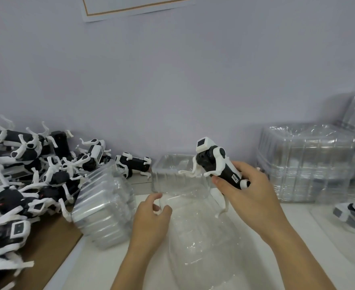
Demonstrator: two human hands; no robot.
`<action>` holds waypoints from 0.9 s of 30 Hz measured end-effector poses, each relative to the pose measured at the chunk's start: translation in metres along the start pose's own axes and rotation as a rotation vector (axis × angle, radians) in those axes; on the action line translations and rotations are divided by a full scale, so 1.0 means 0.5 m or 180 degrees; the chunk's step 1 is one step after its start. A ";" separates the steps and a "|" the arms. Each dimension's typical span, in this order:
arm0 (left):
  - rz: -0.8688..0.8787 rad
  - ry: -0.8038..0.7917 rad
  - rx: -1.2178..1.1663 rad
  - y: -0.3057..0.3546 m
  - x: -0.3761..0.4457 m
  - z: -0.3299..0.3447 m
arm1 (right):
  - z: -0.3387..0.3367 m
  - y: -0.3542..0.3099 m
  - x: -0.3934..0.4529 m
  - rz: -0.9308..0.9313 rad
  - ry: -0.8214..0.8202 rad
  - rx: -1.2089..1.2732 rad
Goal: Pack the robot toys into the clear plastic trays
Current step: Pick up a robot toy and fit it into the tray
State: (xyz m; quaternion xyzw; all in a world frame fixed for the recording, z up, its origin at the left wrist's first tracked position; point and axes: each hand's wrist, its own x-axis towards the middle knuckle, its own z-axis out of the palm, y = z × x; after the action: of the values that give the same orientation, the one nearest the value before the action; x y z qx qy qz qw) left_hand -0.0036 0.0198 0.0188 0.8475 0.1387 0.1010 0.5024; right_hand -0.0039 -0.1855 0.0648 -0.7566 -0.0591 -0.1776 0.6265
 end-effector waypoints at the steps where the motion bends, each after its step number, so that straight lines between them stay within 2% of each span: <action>1: 0.0000 0.0095 0.0216 0.002 -0.002 0.002 | 0.000 -0.001 0.000 0.0001 -0.0013 -0.0017; 4: -0.0062 0.0257 0.0511 0.014 -0.017 0.012 | 0.002 -0.005 -0.001 0.0048 -0.0047 -0.0085; 8: -0.0100 0.0475 0.0164 0.024 -0.046 0.029 | 0.005 -0.009 -0.005 -0.0012 -0.0052 -0.0187; 11: -0.0424 0.0986 0.0314 0.022 -0.071 0.027 | 0.010 -0.014 -0.008 -0.0086 -0.0126 -0.0328; 13: -0.0753 0.1129 0.0487 0.030 -0.092 0.027 | 0.015 -0.015 -0.010 -0.0120 -0.0159 -0.0494; 15: -0.0877 0.1053 0.0382 0.034 -0.106 0.028 | 0.021 -0.013 -0.012 -0.0168 -0.0182 -0.0614; 20: -0.0671 0.0733 0.0324 0.007 -0.100 -0.002 | 0.033 0.008 -0.013 -0.0124 -0.0236 -0.0826; 27: -0.0588 -0.0132 0.0316 0.002 -0.076 -0.027 | 0.024 0.019 -0.008 -0.0110 -0.0183 -0.1019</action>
State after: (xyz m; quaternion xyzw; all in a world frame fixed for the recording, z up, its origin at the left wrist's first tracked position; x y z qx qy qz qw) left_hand -0.0433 0.0178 0.0247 0.8568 0.2106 0.0297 0.4697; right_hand -0.0024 -0.1753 0.0528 -0.8504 -0.0610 -0.1738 0.4928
